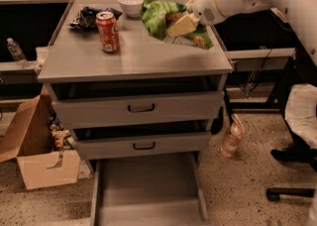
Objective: Place green rice chip bag into bottom drawer
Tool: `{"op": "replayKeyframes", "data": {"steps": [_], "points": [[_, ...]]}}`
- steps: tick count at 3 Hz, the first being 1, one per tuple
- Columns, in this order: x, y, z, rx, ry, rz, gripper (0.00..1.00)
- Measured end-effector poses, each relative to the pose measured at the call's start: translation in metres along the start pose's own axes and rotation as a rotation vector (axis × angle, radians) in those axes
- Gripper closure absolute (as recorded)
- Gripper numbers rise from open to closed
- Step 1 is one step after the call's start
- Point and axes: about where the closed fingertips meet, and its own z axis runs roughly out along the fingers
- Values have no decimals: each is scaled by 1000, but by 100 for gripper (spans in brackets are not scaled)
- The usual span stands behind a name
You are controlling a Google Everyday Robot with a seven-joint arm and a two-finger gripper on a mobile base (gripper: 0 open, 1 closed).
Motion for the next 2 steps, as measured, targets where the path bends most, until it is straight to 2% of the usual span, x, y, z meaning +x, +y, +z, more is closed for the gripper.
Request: {"op": "replayKeyframes", "data": {"steps": [1,2], "points": [[14,58,-17,-57,25,-58,100],[64,110,-12,-129,95,-9,100]]}}
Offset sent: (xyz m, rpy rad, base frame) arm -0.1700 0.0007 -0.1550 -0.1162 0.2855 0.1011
